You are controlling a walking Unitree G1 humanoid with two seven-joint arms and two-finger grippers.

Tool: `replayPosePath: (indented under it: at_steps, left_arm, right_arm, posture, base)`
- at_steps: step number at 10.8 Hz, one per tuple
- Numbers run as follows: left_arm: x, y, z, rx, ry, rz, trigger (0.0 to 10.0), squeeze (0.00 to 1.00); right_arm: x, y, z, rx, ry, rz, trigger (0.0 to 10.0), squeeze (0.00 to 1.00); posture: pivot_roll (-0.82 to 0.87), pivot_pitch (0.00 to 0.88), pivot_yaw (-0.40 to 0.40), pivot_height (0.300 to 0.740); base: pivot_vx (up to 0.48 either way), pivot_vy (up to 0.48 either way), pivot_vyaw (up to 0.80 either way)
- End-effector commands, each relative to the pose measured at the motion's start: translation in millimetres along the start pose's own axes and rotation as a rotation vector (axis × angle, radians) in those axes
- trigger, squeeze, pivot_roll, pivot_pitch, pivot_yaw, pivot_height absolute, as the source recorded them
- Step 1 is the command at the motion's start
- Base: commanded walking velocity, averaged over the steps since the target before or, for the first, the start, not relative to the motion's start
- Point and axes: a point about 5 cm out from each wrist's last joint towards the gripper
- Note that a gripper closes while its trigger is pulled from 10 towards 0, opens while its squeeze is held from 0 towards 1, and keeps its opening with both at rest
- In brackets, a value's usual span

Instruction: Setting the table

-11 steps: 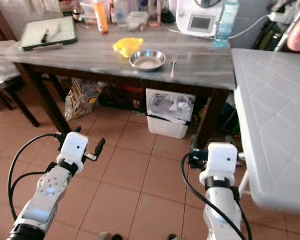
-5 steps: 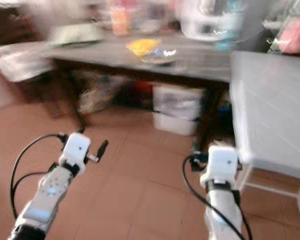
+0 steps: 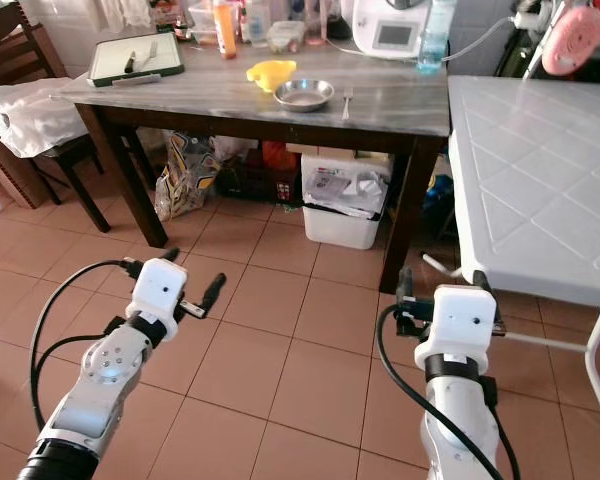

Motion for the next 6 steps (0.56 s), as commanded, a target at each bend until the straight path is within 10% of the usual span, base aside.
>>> replayPosePath:
  at_steps: [1, 6]
  left_arm:
    - [1.0, -0.1, 2.3, -0.003, -0.005, -0.004, 10.0, 0.0]
    - [2.2, 1.2, 0.9, -0.019, -0.02, -0.007, 10.0, 0.0]
  right_arm:
    - [2.4, 0.7, 3.7, 0.01, 0.004, -0.002, 10.0, 0.0]
    - [3.2, 1.8, 3.3, 0.012, 0.0, -0.007, 10.0, 0.0]
  posture:
    - [0.02, 0.065, 0.058, 0.74]
    - [0.02, 0.061, 0.061, 0.74]
  base:
    - [0.0, 0.0, -0.72]
    - [0.0, 0.0, -0.24]
Point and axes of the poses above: a point about 5 cm out from each wrist's last joint towards the gripper, its own y axis pointing out of the wrist towards the gripper, its own x axis along the axis of the wrist's last joint, z = x × y, and after that the axes turned 2 degrees about y, right-handed
